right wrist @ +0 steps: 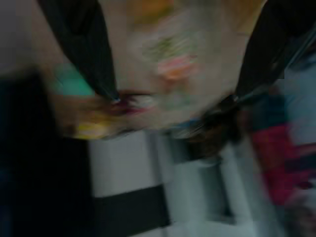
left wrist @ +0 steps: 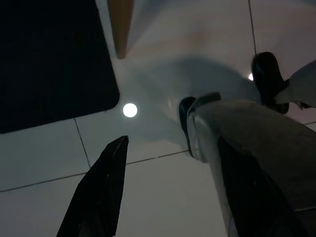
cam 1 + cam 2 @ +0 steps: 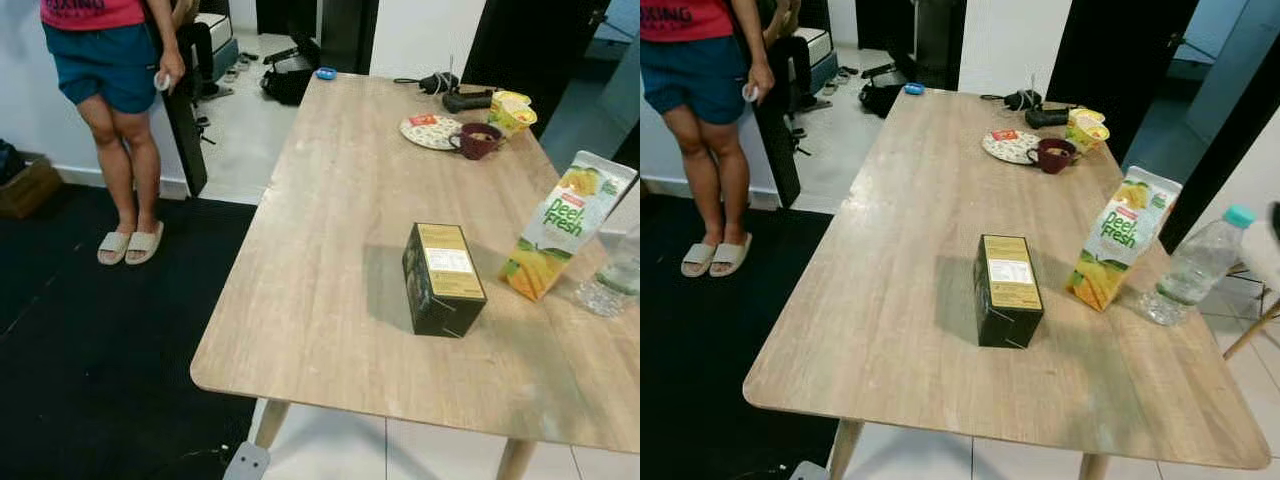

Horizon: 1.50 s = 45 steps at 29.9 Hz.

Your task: Restocking fridge

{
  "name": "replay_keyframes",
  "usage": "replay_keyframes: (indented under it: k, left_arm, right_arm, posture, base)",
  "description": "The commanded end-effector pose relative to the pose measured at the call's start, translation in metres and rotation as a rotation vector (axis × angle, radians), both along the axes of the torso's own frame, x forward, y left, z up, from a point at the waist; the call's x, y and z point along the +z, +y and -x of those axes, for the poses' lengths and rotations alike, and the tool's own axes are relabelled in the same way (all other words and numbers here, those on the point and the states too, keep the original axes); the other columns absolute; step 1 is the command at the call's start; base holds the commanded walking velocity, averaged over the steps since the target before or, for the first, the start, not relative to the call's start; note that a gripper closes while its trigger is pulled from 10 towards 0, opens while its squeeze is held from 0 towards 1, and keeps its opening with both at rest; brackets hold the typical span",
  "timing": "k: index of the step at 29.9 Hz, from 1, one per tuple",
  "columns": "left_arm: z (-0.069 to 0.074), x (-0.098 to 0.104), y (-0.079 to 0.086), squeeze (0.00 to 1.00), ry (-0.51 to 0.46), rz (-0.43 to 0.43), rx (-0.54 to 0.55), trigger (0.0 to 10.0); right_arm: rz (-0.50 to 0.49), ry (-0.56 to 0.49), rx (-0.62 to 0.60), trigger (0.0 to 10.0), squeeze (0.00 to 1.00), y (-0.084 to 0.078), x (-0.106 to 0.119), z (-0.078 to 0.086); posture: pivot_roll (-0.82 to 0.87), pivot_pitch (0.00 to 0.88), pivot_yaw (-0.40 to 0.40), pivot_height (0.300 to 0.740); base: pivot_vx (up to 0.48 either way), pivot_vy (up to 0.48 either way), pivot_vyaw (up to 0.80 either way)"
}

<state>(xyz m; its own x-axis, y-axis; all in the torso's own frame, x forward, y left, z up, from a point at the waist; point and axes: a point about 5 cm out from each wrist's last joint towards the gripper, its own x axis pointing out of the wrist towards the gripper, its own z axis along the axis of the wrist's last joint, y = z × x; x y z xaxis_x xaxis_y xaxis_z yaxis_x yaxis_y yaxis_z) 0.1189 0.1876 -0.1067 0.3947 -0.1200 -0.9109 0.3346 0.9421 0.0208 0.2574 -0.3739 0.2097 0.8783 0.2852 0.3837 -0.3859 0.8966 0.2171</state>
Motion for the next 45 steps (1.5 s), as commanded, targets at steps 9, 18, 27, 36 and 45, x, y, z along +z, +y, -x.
replay_keyframes:
  k: [9,18,27,36,45]
  left_arm:
    - [0.019,-0.006,-0.004,0.0,0.09,0.013,-0.038,10.0]
    - [0.019,-0.006,-0.005,0.0,0.09,0.017,-0.045,10.0]
    - [0.023,-0.007,-0.006,0.0,0.101,0.023,-0.041,10.0]
    - [0.022,-0.007,-0.008,0.0,0.104,0.028,-0.045,10.0]
    - [0.022,-0.007,-0.009,0.0,0.104,0.031,-0.046,10.0]
  right_arm:
    - [0.141,0.121,0.616,10.0,1.0,0.115,-0.023,-0.011]
    - [0.451,0.394,0.781,10.0,0.0,0.193,-0.064,-0.007]
    - [0.507,0.427,0.581,10.0,0.0,0.2,-0.043,-0.035]
    - [0.429,0.367,0.635,10.0,0.0,0.197,-0.015,-0.031]
    - [0.447,0.612,0.411,10.0,0.0,0.209,-0.037,-0.051]
  posture:
    - [0.02,0.0,-0.09,0.74]
    - [0.02,0.0,-0.093,0.74]
    - [0.02,0.0,-0.098,0.74]
    - [0.01,0.0,-0.098,0.74]
    - [0.01,0.0,-0.108,0.74]
  base:
    - [0.0,0.0,0.0]
    - [0.0,0.0,0.0]
    - [0.0,0.0,0.0]
    - [0.0,0.0,0.0]
    - [0.0,0.0,0.0]
